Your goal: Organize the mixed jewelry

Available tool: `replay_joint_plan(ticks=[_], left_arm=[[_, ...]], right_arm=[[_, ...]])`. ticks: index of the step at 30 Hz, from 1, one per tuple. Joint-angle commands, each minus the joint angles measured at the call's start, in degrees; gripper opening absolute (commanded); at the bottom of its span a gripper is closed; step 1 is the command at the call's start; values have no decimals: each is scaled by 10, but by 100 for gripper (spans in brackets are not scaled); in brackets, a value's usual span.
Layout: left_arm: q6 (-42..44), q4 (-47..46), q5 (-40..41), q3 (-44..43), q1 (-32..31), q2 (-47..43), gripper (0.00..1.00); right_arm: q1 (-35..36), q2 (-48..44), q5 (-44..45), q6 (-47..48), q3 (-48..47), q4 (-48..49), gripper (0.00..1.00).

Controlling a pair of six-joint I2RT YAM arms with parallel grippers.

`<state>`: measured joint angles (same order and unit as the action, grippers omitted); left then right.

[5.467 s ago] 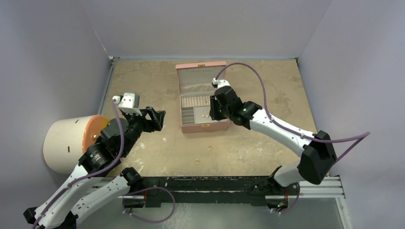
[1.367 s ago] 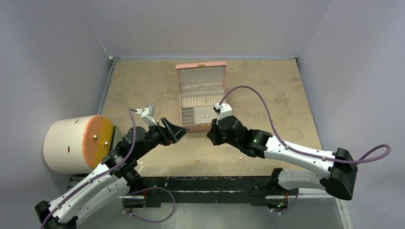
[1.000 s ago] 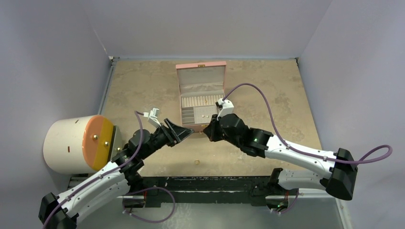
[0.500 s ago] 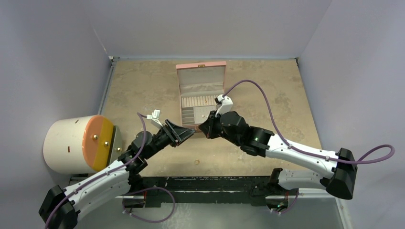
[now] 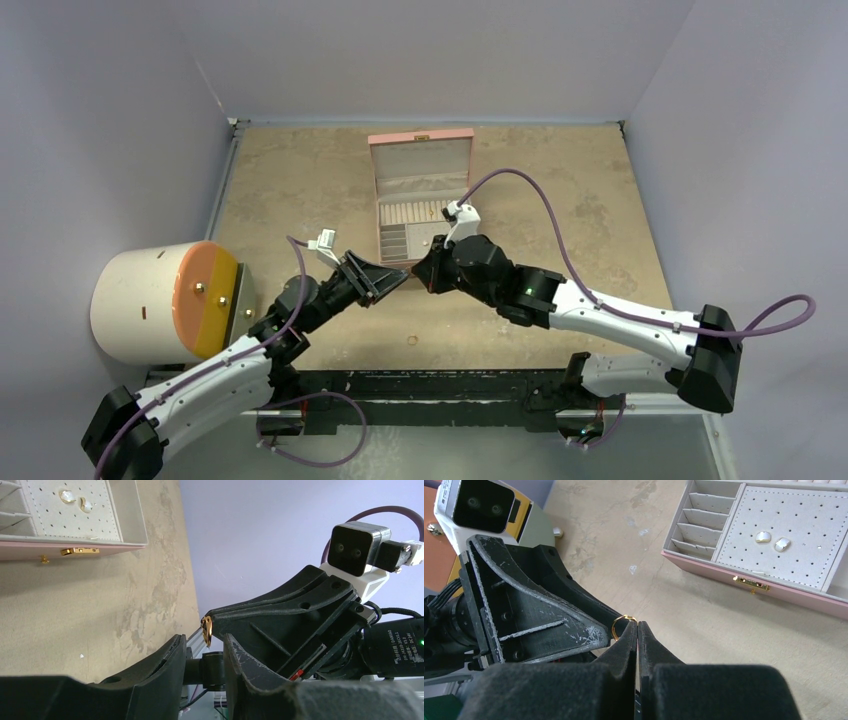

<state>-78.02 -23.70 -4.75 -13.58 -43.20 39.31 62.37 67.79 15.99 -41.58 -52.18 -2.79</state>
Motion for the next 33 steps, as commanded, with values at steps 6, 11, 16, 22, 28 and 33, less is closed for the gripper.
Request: replay_joint_plan(ticks=[6,11,16,22,28,33], left_arm=[[-6,-48,-9,0,-1,3,23],[-6,-48,-9,-1,-1,3,13],[-6,-49,-10,-1,-1,5,0],[-6,-54,-14,-2,0,7,0],[20,-36,-26,-14,-1,-7,0],[63,-10,-51,-38,-1,-15,0]], right_arm=[[9,1,9,-2,-30,17,0],[11,1,12,-3,-29,17,0],[13,0,12,-2,-28,18,0],[13,-9,-2,1,-23,19,0],[13,-50,-33,11,-1,0,16],[11,-100,-36,57,2,-33,29]])
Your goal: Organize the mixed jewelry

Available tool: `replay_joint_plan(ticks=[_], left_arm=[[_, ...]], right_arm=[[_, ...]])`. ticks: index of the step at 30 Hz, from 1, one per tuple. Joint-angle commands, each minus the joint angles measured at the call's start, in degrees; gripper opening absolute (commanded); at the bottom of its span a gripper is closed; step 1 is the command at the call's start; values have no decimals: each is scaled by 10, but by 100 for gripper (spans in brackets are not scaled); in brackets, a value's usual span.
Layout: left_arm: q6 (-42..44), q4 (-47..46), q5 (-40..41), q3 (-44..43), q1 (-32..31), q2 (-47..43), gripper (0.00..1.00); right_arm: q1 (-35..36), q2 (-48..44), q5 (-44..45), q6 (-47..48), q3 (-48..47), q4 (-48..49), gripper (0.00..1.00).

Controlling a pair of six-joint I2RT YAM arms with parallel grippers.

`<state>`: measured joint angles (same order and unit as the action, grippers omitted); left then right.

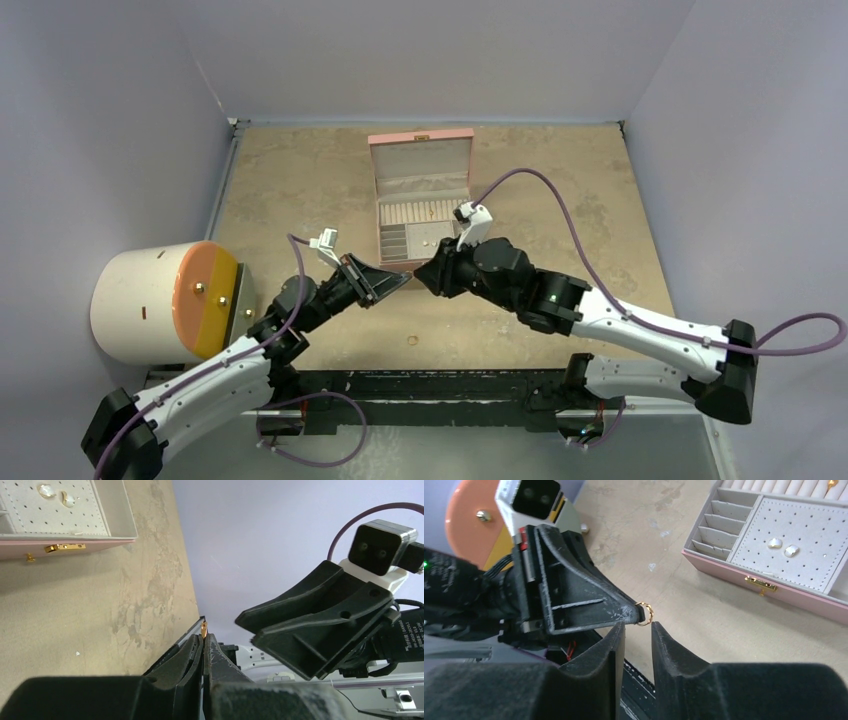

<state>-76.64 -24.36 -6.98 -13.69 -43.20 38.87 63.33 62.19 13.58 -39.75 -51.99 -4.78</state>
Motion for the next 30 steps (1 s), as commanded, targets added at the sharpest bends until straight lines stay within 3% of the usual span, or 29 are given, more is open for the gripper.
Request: replay_joint_plan(ticks=[1,6,12,17,25,30], left_arm=[[59,2,-37,-41,-1,-11,0],[108,17,-96,-73,-1,-8,0],[173,54,-164,-123,-1,-7,0],[214,83,-215,-154,-1,-6,0],[249,110,-263,-180,-1,-2,0],[252,110,-274,-185,-1,-5,0]], right_arm=[[0,-54,-18,47,0,-17,32],[-39,-89,-91,72,8,-33,39],[-133,-115,-314,75,41,19,41],[-168,-125,-438,52,68,99,42],[-182,-113,-547,-28,115,262,42],[-182,-98,-561,-44,120,296,40]])
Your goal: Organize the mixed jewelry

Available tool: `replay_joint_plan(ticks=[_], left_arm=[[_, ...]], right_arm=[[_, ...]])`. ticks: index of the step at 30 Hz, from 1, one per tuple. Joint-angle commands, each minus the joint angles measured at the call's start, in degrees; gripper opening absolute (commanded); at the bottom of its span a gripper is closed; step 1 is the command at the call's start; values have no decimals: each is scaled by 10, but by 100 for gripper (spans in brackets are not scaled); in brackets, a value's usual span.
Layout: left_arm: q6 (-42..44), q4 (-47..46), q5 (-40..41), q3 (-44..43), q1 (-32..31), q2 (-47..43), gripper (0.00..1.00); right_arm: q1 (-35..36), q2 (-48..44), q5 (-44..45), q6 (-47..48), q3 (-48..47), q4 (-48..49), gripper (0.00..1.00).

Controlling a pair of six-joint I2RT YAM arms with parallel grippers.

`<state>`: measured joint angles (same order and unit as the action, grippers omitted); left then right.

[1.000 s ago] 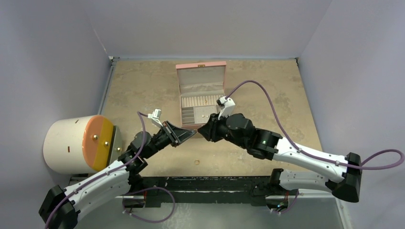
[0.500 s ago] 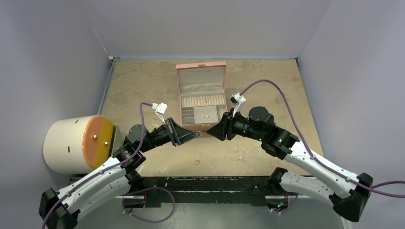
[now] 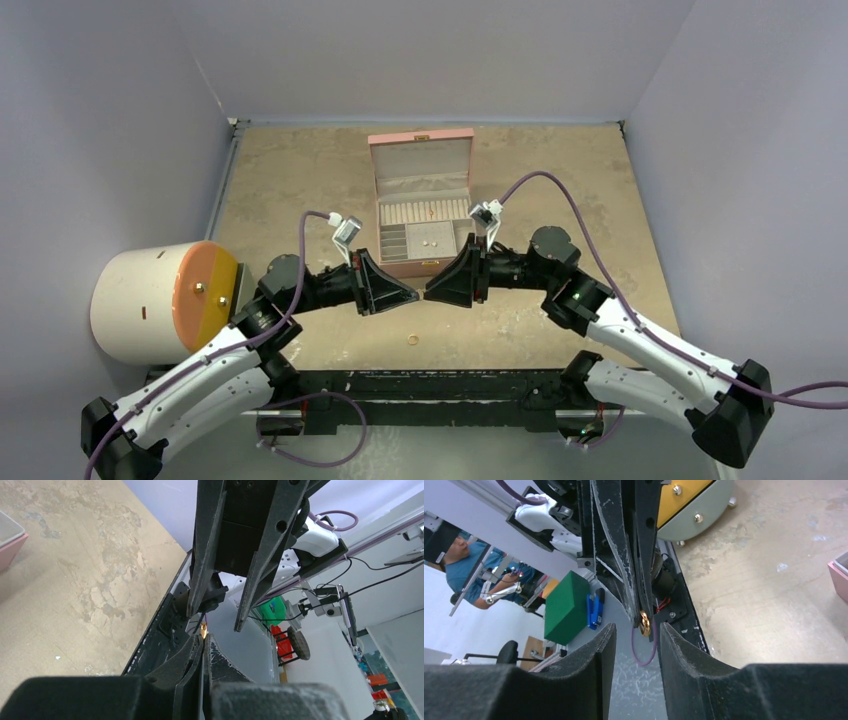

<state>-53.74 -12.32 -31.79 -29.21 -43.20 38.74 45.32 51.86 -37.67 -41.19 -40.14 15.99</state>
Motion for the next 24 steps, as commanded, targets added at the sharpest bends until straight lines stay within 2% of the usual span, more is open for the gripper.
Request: replay_joint_plan(ticks=[1,7,14,21,24], left_arm=[[23,-11,-26,-29,-1,-5,0],[18,-16,-29,-28,-1,-7,0],[-14,-71,-39,-14,-1,-4,0],[-17,-77,-43,-14,-1,-3,0],[-18,-79,-41,-13,-1,0,0]], right_arm=[[-2,6,-50,-33,3,96,38],[-2,17,-55,-43,5,111,36],[-2,21,-49,-39,7,105,34],[-2,13,-44,-30,10,94,34],[-2,13,-48,-30,12,98,31]])
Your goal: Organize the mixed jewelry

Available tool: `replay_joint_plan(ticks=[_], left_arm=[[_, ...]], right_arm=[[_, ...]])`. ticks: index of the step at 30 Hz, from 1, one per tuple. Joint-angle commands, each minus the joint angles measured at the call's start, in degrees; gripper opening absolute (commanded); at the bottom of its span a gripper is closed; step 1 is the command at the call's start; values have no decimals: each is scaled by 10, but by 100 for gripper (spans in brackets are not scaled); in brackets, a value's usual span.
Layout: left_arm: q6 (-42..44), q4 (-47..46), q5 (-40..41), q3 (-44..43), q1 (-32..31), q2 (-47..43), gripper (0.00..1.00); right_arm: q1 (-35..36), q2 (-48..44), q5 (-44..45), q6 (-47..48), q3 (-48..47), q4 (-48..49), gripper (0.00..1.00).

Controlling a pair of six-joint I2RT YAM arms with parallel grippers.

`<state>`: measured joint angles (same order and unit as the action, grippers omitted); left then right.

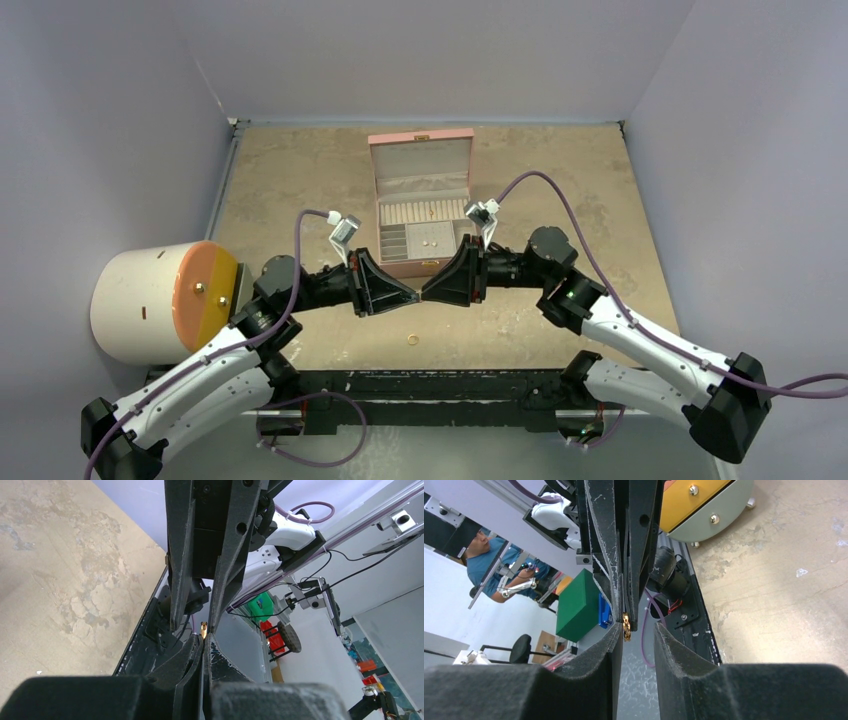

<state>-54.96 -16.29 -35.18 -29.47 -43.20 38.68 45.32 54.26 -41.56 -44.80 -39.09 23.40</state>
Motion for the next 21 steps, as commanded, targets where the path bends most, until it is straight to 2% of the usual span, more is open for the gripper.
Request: replay_joint_plan(ticks=[1,7,11,17,21], left_arm=[[-5,-40,-7,-11,-1,1,0],[-5,-40,-8,-12,-1,5,0],[-3,-42,-8,-11,-1,7,0],[1,-31,3,-13,-1,6,1],[17,4,30,-26,-1,-13,34]], right_arm=[[-2,-12,-10,6,2,26,29],[-2,-17,-13,4,5,37,16],[-2,-15,-20,0,8,62,0],[-2,-17,-17,3,8,61,0],[-2,-25,1,18,1,33,0]])
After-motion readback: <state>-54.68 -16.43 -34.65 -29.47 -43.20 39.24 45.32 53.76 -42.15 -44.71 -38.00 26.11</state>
